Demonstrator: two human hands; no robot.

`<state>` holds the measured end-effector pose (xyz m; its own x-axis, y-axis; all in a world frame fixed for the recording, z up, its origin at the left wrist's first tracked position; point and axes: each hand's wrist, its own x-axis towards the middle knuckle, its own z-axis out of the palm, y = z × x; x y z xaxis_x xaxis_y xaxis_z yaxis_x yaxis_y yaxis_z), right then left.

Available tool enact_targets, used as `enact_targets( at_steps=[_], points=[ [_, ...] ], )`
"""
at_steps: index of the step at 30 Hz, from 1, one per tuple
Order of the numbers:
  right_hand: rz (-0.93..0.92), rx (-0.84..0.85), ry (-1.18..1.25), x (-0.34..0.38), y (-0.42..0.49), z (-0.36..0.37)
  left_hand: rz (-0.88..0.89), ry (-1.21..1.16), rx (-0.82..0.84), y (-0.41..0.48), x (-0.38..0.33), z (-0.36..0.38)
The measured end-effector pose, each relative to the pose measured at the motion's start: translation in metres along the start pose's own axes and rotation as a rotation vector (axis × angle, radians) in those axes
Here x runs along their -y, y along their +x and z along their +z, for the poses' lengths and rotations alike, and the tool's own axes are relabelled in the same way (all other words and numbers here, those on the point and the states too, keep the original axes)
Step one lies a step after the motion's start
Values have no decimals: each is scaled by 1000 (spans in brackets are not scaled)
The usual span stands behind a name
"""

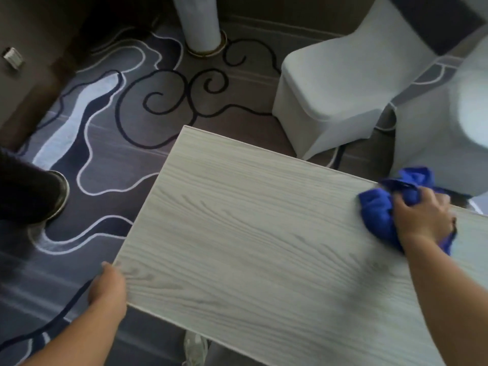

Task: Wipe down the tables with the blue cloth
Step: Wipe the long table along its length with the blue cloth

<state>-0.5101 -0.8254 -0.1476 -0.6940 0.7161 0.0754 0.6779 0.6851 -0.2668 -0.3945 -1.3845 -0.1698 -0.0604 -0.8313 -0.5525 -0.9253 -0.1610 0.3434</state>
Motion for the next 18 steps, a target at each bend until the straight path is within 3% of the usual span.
enact_targets(
  at_steps=[5, 9, 12, 16, 18],
  points=[
    [-552, 251, 120, 156, -145, 18, 69, -95, 132, -7, 1, -11],
    [-865, 285, 174, 211, -296, 22, 510, 70, 181, -18, 0, -31],
    [-933, 298, 141, 210, -355, 17, 804, 240, 265, -24, 7, -40],
    [-816, 256, 152, 176, -374, 3, 1105, 561, 213, -40, 36, -40],
    [-772, 218, 140, 150, -374, -4, 1163, 704, 189, -48, 47, -35]
  ],
)
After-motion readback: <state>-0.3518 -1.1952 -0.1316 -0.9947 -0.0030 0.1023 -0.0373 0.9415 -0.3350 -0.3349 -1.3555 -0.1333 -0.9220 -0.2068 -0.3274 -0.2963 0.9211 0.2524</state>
